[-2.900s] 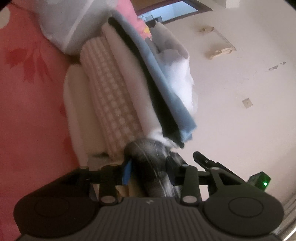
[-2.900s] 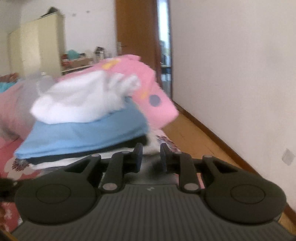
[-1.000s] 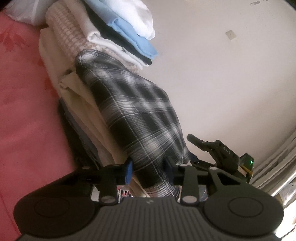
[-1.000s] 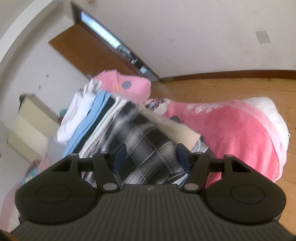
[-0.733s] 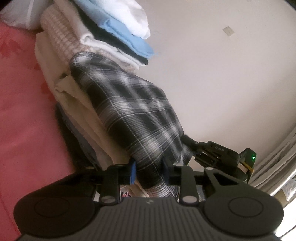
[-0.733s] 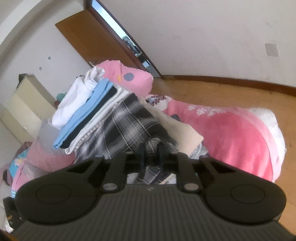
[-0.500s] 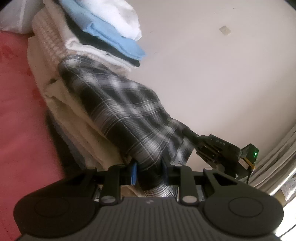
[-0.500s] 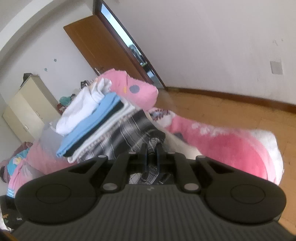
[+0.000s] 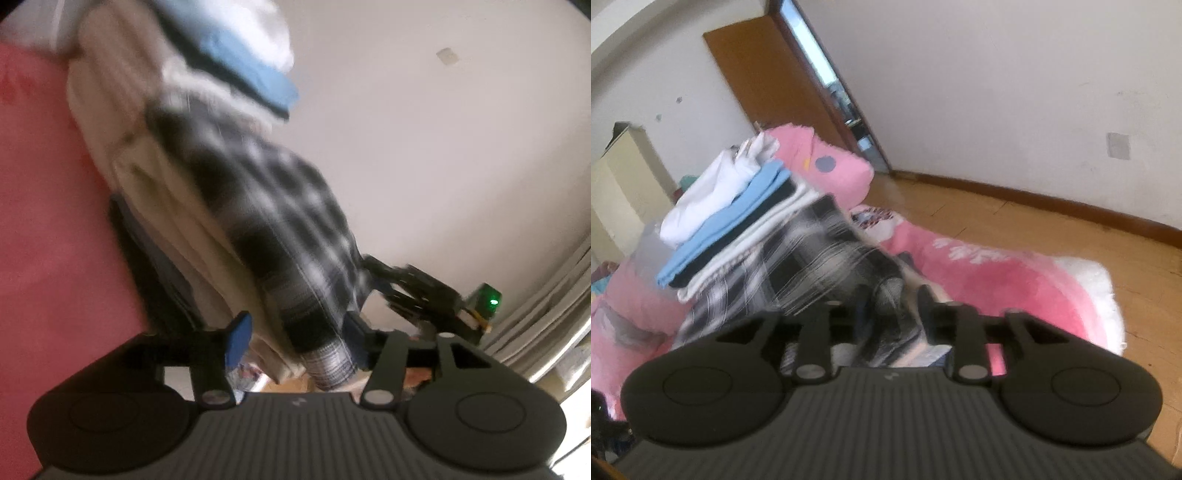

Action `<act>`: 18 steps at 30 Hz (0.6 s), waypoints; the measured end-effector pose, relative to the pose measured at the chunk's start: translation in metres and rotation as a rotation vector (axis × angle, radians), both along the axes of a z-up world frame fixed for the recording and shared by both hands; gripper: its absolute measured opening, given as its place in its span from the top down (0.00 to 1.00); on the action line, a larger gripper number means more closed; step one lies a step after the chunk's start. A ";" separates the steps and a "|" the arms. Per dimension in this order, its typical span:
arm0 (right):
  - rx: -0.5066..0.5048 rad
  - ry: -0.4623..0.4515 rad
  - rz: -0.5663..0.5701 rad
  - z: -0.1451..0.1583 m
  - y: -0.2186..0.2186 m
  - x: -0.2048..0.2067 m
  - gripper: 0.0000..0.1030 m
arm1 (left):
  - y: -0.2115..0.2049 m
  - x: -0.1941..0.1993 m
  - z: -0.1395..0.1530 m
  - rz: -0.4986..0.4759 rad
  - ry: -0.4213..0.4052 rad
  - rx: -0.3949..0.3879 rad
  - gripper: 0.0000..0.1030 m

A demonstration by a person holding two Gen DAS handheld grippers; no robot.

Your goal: Fold clothes

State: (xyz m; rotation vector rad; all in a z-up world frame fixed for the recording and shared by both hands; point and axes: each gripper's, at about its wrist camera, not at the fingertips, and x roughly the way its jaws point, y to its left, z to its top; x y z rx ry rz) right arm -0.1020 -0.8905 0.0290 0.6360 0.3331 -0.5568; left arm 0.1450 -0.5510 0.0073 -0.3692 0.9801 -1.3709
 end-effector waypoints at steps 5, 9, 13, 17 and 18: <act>-0.107 -0.061 -0.067 0.030 0.016 -0.027 0.69 | 0.021 -0.002 0.035 0.110 -0.279 -0.077 0.46; -0.217 -0.095 0.016 0.040 0.050 -0.019 0.69 | -0.002 -0.015 0.053 0.098 -0.470 -0.079 0.35; -0.225 -0.057 0.115 0.017 0.072 0.005 0.67 | -0.030 -0.021 0.038 0.059 -0.507 0.058 0.32; -0.175 0.033 0.075 -0.007 0.080 0.012 0.67 | -0.019 -0.027 0.039 0.061 -0.530 0.111 0.32; -0.177 0.024 0.061 -0.006 0.086 0.007 0.66 | -0.014 -0.030 0.042 0.059 -0.543 0.112 0.29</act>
